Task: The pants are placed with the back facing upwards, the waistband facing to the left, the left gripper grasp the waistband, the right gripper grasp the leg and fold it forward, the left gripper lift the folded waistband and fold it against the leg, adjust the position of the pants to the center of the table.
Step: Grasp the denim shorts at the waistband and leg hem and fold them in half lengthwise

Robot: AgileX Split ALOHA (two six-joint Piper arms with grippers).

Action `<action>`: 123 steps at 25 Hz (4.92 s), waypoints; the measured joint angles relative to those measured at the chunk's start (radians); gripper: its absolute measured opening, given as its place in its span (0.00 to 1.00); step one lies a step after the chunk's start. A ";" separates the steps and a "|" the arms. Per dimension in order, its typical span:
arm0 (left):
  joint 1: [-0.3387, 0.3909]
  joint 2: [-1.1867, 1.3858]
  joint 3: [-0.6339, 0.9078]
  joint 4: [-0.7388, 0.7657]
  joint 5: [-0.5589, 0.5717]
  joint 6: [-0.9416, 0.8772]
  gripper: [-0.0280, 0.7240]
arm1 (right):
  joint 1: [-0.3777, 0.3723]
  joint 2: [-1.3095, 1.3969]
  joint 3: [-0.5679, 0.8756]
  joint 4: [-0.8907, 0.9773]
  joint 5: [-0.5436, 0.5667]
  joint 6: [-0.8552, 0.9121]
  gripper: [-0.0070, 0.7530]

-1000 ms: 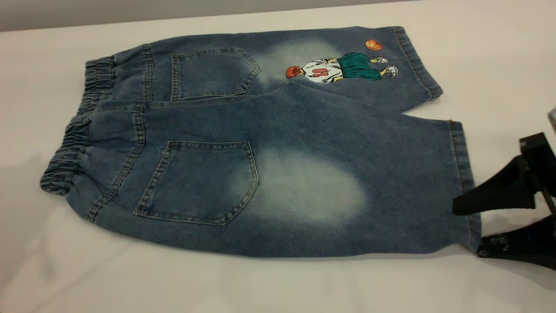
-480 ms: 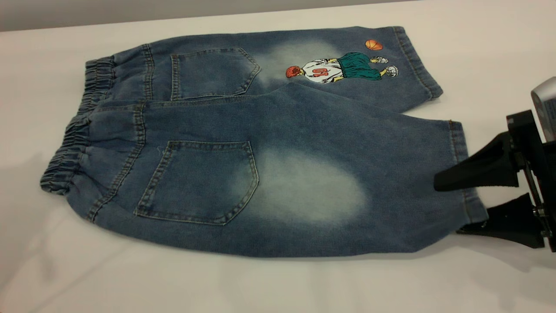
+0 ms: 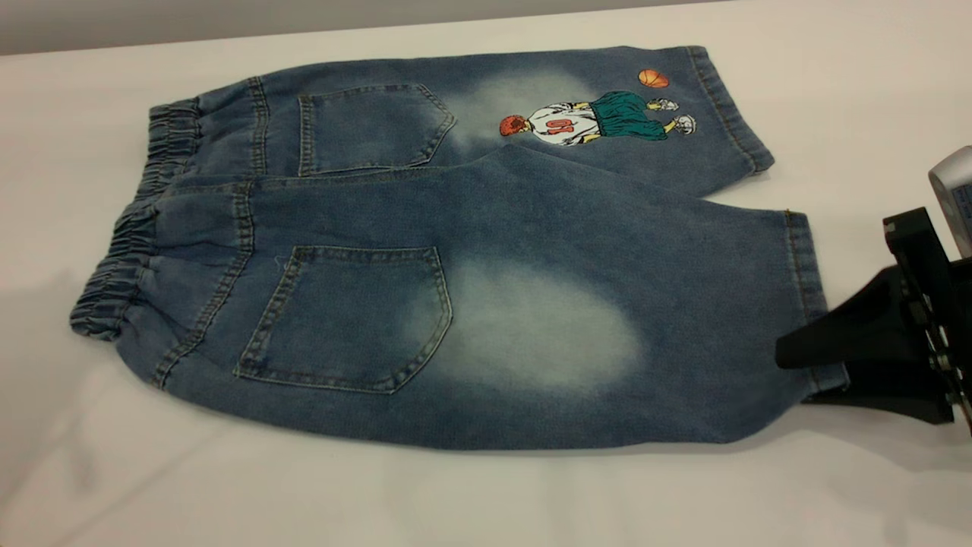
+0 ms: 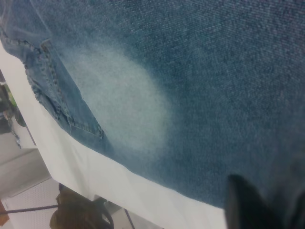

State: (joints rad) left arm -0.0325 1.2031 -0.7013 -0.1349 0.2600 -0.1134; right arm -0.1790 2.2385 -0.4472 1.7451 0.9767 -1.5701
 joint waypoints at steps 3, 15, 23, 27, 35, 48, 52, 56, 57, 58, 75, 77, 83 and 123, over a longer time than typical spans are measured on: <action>0.000 0.001 0.001 0.003 0.026 0.000 0.78 | 0.000 0.000 0.000 0.000 -0.013 0.000 0.04; 0.000 0.106 0.156 0.081 -0.017 -0.007 0.78 | 0.000 0.000 0.000 -0.001 -0.044 0.000 0.03; 0.001 0.327 0.151 0.081 -0.186 -0.011 0.78 | 0.000 0.000 0.000 -0.001 -0.043 0.000 0.03; 0.001 0.459 0.111 0.081 -0.241 -0.035 0.78 | 0.000 -0.001 0.000 -0.001 -0.041 0.000 0.03; 0.001 0.660 0.038 0.081 -0.210 -0.031 0.78 | 0.000 -0.001 0.000 -0.001 -0.041 0.000 0.04; 0.001 0.758 0.039 0.081 -0.228 -0.029 0.78 | 0.000 -0.001 0.000 -0.001 -0.041 0.000 0.04; 0.001 0.789 0.039 0.081 -0.251 -0.031 0.78 | 0.000 -0.001 0.000 -0.001 -0.041 0.000 0.04; 0.001 0.793 0.038 0.081 -0.253 -0.047 0.76 | 0.000 -0.001 0.000 -0.001 -0.041 0.000 0.05; 0.001 0.793 0.038 0.081 -0.253 -0.052 0.73 | 0.000 -0.001 0.000 -0.001 -0.041 0.000 0.05; 0.001 0.794 0.038 0.080 -0.253 -0.053 0.69 | 0.000 -0.001 0.000 -0.001 -0.041 0.000 0.05; 0.000 0.717 0.042 0.079 -0.157 -0.082 0.23 | 0.000 -0.067 0.000 -0.002 0.030 0.001 0.03; 0.000 0.681 0.034 0.081 -0.167 -0.079 0.23 | 0.000 -0.101 0.000 -0.003 0.030 0.000 0.03; -0.004 0.636 -0.036 0.082 -0.128 -0.049 0.23 | 0.000 -0.199 0.000 -0.003 0.029 0.000 0.03; -0.140 0.730 -0.498 0.082 -0.019 -0.023 0.23 | 0.002 -0.277 -0.499 -0.075 -0.219 0.051 0.03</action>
State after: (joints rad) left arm -0.1728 1.9335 -1.1994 -0.0527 0.2406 -0.1359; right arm -0.1772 1.9615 -0.9459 1.6704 0.7580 -1.5188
